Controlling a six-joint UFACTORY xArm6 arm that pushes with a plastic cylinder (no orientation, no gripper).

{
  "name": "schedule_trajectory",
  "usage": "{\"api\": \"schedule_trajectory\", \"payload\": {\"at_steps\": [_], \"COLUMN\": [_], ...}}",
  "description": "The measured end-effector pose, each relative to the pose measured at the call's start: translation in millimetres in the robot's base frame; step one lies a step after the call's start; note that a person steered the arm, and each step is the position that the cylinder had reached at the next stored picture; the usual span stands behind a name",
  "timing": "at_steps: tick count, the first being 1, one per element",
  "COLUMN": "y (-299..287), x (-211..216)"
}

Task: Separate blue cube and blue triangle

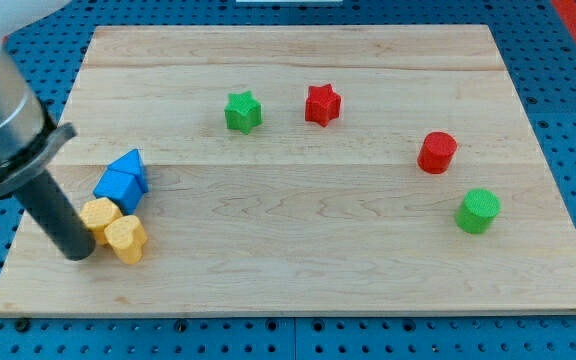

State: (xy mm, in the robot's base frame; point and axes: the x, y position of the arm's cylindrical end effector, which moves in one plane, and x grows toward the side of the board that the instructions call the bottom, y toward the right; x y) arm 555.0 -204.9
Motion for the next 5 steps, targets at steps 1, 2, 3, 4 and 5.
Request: {"api": "schedule_trajectory", "payload": {"at_steps": [1, 2, 3, 4, 5], "y": [9, -51, -73, -46, 8], "x": [-7, -7, -41, -77, -82]}}
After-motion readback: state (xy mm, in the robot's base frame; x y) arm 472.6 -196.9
